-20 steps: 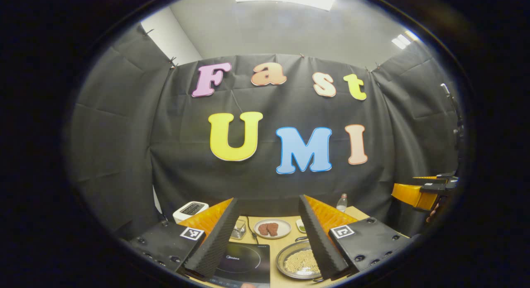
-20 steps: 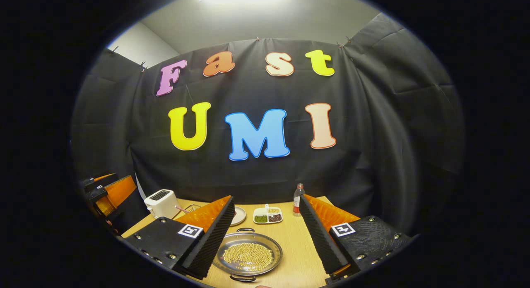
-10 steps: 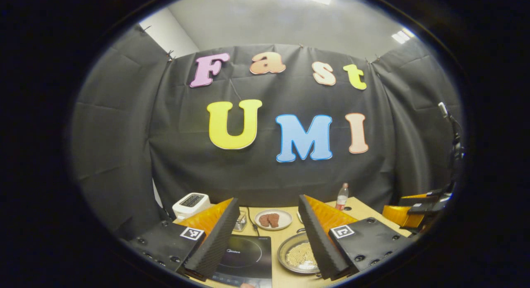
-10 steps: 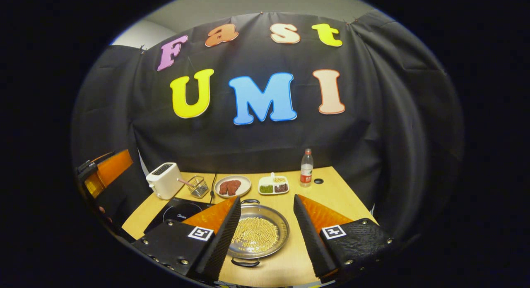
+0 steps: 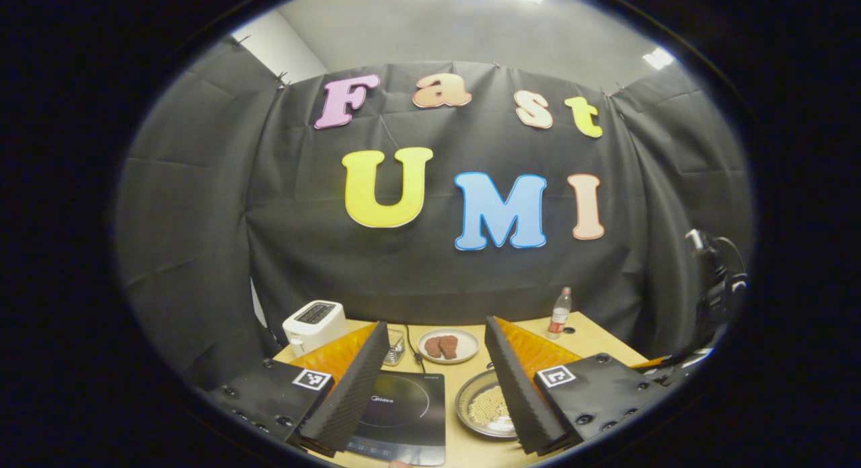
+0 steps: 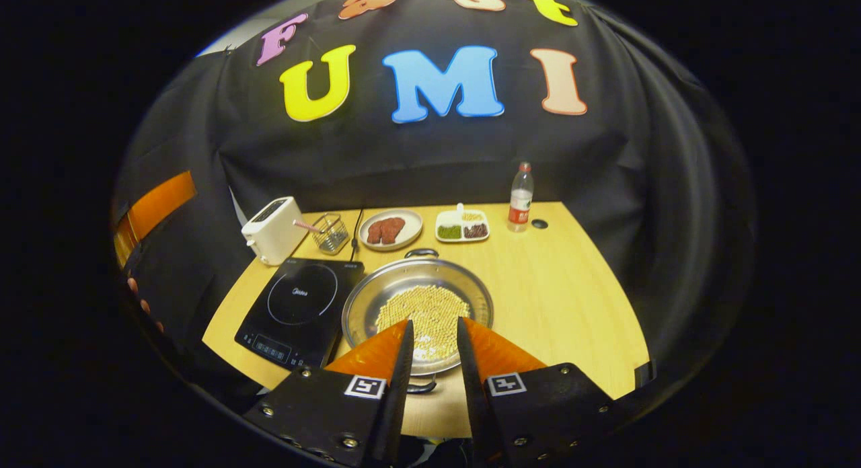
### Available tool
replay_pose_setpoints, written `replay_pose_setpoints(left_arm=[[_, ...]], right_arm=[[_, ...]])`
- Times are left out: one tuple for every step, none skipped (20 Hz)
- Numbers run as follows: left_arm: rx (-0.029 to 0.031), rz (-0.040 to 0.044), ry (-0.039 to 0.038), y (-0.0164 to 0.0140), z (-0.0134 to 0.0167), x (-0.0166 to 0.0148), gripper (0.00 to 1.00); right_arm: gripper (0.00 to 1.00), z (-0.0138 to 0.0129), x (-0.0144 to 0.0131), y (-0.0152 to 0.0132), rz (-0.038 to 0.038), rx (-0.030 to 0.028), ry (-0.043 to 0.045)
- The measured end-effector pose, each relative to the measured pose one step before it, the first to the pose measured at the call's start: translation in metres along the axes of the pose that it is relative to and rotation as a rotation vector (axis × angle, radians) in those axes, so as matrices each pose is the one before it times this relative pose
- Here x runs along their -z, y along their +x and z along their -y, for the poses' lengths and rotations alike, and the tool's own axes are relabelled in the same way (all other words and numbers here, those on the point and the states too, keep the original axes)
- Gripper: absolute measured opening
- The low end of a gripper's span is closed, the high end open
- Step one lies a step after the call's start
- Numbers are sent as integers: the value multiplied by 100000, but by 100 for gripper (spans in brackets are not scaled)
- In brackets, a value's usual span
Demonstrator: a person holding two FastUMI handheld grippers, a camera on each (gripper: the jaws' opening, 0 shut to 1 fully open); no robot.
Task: First push the handle of the pot to place it horizontally, then grasp the pot with both hands and set it on the induction cooktop.
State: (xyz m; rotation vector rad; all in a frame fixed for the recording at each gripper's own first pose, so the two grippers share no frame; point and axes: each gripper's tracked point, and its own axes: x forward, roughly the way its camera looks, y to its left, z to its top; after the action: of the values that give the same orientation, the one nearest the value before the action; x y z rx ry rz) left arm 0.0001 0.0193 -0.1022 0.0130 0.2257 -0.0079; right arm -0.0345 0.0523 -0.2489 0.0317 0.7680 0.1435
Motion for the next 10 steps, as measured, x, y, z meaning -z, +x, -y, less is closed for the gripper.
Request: replay_pose_setpoints(left_arm=[[-404,-175,-257,-96,-267,110,94],[-370,-290,-233,-46,-202,140,95],[-392,-217,-187,-45,-388,89,97],[-509,-49,-192,-136,-356,182,99],[-378,-69,-215,-129,-424,-95,97],[-342,-259,-23,0,-323,197,96],[-569,-247,528,-104,-466,151,95],[-667,-246,730,92,-453,333,93],[-414,-73,432,-51,-455,112,92],[-289,-151,5,-198,-316,32,92]], right_arm=[[40,423,793,-77,-3821,2399,530],[25,69,1100,281,-3101,-1025,1723],[9,-630,729,457,-3631,-1392,1446],[12,-384,749,293,-3395,-1304,1442],[14,-420,873,687,-3232,-1672,1547],[14,35,477,379,-2521,200,1093],[14,-5,581,769,-2253,-40,2115],[2,-384,311,-612,-2156,-1333,1722],[4,-56,737,934,-1828,-56,569],[7,-275,284,212,-1592,-654,62]])
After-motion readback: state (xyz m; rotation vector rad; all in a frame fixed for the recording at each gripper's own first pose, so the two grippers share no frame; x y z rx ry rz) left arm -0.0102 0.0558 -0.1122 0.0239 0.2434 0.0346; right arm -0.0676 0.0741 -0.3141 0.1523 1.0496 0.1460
